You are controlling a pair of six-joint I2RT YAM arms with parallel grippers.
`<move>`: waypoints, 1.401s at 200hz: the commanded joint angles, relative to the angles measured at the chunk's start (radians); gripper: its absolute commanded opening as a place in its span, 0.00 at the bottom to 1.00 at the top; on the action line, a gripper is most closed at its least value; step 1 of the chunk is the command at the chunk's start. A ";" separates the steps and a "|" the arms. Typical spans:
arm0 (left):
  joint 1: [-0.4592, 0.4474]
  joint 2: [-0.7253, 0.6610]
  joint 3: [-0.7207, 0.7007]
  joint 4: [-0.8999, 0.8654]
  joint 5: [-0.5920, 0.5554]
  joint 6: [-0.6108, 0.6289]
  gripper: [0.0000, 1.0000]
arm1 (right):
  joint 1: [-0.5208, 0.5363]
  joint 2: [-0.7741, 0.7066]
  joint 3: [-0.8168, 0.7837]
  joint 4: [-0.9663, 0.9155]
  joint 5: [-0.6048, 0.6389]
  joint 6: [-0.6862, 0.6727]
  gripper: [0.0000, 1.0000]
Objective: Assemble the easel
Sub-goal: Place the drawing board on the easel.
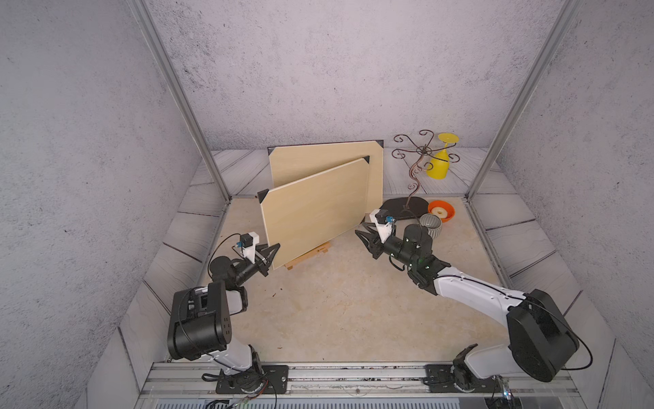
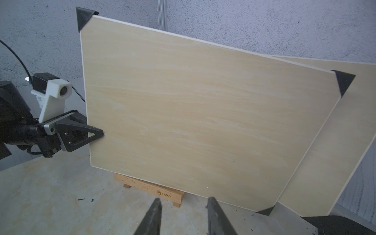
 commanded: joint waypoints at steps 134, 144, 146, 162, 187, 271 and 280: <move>0.058 -0.093 -0.054 -0.058 -0.309 0.156 0.35 | -0.001 -0.044 -0.023 -0.004 0.093 -0.019 0.43; 0.060 -0.093 -0.055 -0.058 -0.299 0.159 0.37 | -0.001 -0.047 -0.025 -0.004 0.095 -0.019 0.43; 0.059 -0.093 -0.056 -0.058 -0.300 0.159 0.37 | -0.001 -0.047 -0.024 -0.004 0.096 -0.020 0.43; 0.062 -0.101 -0.059 -0.061 -0.332 0.142 0.43 | -0.001 -0.048 -0.024 -0.001 0.102 -0.020 0.43; 0.063 -0.115 -0.055 -0.089 -0.334 0.144 0.55 | -0.001 -0.054 -0.028 -0.001 0.107 -0.026 0.43; 0.064 -0.225 -0.043 -0.189 -0.309 0.105 0.94 | -0.001 -0.068 -0.015 -0.026 0.105 -0.011 0.49; 0.063 -0.247 -0.038 -0.195 -0.313 0.091 0.95 | -0.001 -0.074 -0.015 -0.031 0.106 -0.002 0.50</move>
